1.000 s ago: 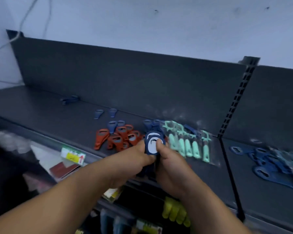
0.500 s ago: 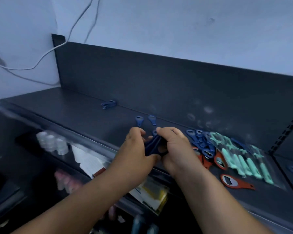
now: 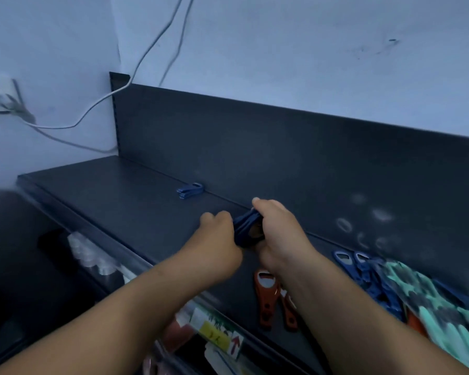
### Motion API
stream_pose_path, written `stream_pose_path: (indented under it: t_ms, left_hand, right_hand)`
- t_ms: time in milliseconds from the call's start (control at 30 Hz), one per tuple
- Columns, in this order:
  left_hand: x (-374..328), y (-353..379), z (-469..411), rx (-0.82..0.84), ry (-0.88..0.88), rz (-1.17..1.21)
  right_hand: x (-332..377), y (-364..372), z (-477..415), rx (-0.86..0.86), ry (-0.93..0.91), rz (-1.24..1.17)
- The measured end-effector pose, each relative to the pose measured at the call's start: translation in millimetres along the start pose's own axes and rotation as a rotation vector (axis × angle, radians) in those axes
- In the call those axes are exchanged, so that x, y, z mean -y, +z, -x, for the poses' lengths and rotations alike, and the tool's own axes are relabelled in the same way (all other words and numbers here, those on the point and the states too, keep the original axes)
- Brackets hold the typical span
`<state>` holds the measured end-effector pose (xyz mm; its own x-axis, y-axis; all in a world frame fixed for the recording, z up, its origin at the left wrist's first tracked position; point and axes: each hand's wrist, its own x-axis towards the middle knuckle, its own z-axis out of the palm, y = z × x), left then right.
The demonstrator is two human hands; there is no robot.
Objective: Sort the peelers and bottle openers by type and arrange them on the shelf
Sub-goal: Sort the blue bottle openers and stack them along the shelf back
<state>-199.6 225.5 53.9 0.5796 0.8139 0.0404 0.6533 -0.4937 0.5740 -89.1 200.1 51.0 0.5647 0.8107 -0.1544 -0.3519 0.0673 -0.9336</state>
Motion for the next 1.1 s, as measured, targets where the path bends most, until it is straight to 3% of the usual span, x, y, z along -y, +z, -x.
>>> stream_pose_path:
  t_ms: [300, 467, 600, 833, 967, 1100]
  left_hand:
    - [12.3, 10.1, -56.3, -0.05, 0.097, -0.213]
    - [34.9, -4.7, -101.6, 0.009, 0.189, -0.264]
    - [51.4, -15.5, -133.7, 0.091, 0.208, -0.319]
    - [81.2, -19.4, -171.9, -0.163, 0.354, -0.757]
    - [106.7, -25.8, -199.4, -0.144, 0.379, -0.75]
    - [135.8, -38.2, -224.6, -0.044, 0.314, -0.537]
  right_hand:
    - [7.9, 13.5, -61.3, 0.006, 0.172, -0.152]
    - [-1.0, 28.6, -98.6, -0.014, 0.055, 0.165]
    - [-7.7, 49.3, -125.2, -0.147, 0.057, 0.194]
    - [-14.3, 90.2, -169.1, -0.227, 0.124, 0.091]
    - [-22.7, 107.0, -184.7, -0.21, 0.2, 0.008]
    - [-18.3, 114.5, -192.3, -0.117, 0.319, -0.166]
